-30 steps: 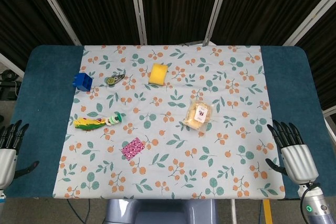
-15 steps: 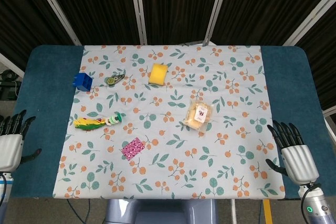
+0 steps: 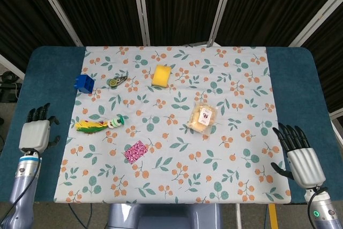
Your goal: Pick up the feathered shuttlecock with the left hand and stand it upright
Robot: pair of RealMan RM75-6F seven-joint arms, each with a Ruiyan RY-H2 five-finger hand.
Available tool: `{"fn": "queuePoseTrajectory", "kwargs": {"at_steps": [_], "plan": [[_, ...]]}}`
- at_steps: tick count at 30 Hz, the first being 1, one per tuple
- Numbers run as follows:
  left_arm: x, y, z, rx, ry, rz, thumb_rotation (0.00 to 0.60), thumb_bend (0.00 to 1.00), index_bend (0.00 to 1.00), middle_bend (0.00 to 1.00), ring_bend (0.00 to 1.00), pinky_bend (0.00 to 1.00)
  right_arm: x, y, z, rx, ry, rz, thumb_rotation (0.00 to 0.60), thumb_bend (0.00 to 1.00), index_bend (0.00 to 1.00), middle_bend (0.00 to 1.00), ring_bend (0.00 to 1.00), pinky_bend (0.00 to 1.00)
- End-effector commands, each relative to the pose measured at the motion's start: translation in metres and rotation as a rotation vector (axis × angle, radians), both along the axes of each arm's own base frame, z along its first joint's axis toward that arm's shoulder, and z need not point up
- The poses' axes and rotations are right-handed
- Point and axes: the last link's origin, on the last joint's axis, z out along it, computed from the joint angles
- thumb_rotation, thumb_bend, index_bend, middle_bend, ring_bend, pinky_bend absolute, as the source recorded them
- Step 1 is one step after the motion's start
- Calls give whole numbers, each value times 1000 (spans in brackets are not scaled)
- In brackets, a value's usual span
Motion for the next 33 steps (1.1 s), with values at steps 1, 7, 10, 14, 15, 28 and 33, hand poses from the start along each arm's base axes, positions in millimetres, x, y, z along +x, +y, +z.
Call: {"fn": "queuePoseTrajectory", "kwargs": {"at_steps": [1,7,10,14,15,28,33], "plan": [[2,15,-10,-1,15,32,600,322,409,0,0,0,0,0,0,1,-4,-1,600,90,4,0,0,0],[-3,38,-22,-9,59,98,600,327,410,0,0,0,0,-1,0,5,-13,-4,600,89,4,0,0,0],[-3,43,-26,-10,50,120,600,327,409,0,0,0,0,-1,0,5,-13,-4,600,89,5,0,0,0],[-3,46,-32,-19,41,135,600,327,403,0,0,0,0,-1,0,5,-16,-6,600,90,5,0,0,0],[-3,46,-34,-22,40,137,600,327,402,0,0,0,0,-1,0,5,-16,-6,600,90,5,0,0,0],[-1,48,-54,-53,-7,160,600,386,414,0,0,0,0,0,0,7,-23,-8,600,89,4,0,0,0],[-1,50,-58,-53,-34,177,600,400,417,0,0,0,1,0,0,9,-23,-7,600,91,4,0,0,0]]}}
